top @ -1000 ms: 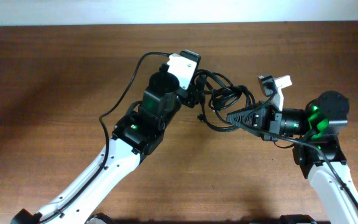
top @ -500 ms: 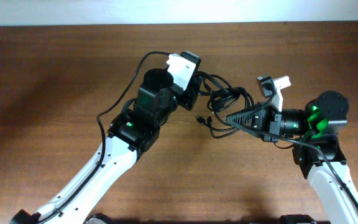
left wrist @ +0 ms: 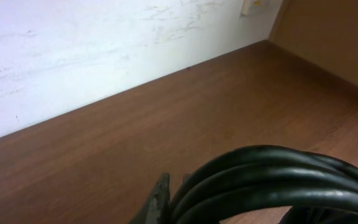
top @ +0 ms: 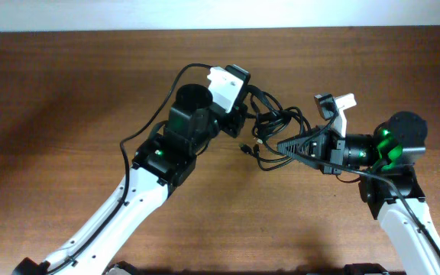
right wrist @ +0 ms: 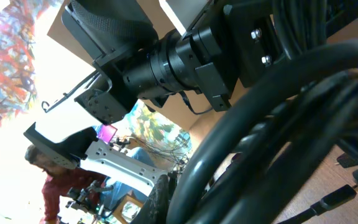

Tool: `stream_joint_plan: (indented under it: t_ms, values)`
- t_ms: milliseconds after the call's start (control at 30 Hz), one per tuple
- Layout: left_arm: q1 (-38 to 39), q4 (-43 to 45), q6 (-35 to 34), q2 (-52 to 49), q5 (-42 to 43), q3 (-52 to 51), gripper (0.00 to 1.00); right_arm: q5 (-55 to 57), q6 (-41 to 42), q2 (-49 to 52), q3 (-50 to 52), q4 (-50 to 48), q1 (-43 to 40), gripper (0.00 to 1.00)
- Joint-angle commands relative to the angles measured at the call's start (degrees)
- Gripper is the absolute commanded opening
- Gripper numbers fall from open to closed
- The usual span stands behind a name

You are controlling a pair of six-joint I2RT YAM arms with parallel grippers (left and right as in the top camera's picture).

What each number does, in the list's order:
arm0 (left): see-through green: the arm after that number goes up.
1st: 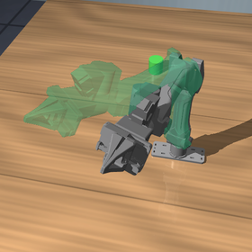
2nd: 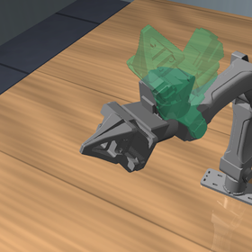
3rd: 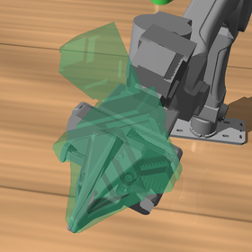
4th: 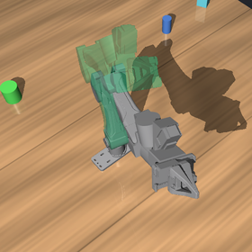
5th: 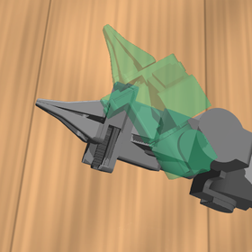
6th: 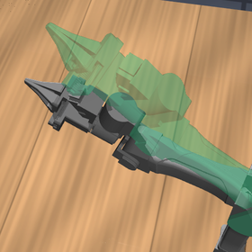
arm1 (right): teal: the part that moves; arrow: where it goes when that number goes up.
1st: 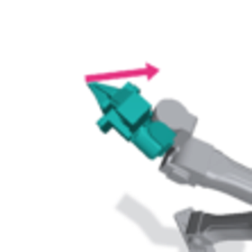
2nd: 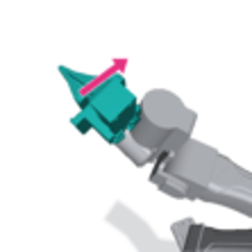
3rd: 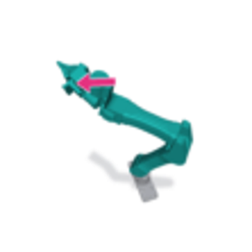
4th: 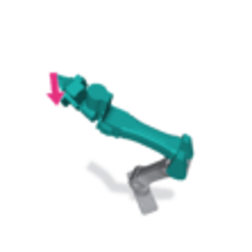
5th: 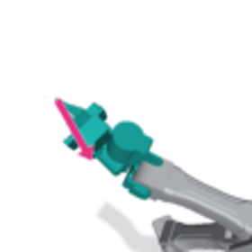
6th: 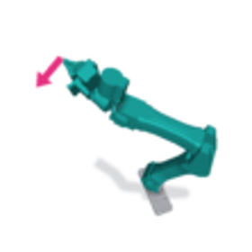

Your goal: Untangle cables

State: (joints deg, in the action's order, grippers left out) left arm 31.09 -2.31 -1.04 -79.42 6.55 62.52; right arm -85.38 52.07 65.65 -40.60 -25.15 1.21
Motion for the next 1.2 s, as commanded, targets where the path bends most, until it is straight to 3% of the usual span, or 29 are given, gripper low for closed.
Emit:
stream_joint_plan:
  t_ms: [0,233,500,567,633,733,800,1067,1167]
  values:
    - [-4.4,-0.1,0.7,-0.8,-3.9,0.6,0.0,-3.5,-1.5,-0.6,-0.2,-0.7,0.0,0.04]
    - [-5.4,-1.1,0.7,-0.8,-4.0,0.6,0.0,-3.5,-5.1,-0.6,-0.2,-0.6,0.0,0.04]
    - [-5.4,5.7,0.7,-0.8,-3.9,0.6,0.0,-3.5,-6.9,-0.6,-0.2,-0.6,0.0,0.05]
    - [-5.4,7.6,0.7,-0.8,-4.0,0.6,0.0,-3.5,-7.8,-0.6,-0.2,-0.6,0.0,0.27]
    - [-5.4,9.5,0.7,-0.7,-4.0,0.6,0.0,-3.5,-7.8,-0.6,-0.2,-0.6,0.0,0.33]
    - [-5.4,11.4,0.7,-0.7,-4.0,0.6,0.0,-3.5,-7.8,-0.6,-0.2,-0.6,0.0,0.6]
    - [-5.4,11.8,2.7,-0.7,-3.9,0.6,0.0,-3.5,-7.8,-0.6,-0.2,-0.6,0.0,0.72]
    - [-5.4,11.1,6.0,0.3,-3.9,0.6,0.0,-2.4,-7.8,-0.6,-0.2,-0.6,0.0,0.93]
    - [-5.4,9.4,13.5,0.6,-2.3,0.6,0.0,-0.8,-7.7,-0.6,-0.2,-0.6,0.0,1.0]
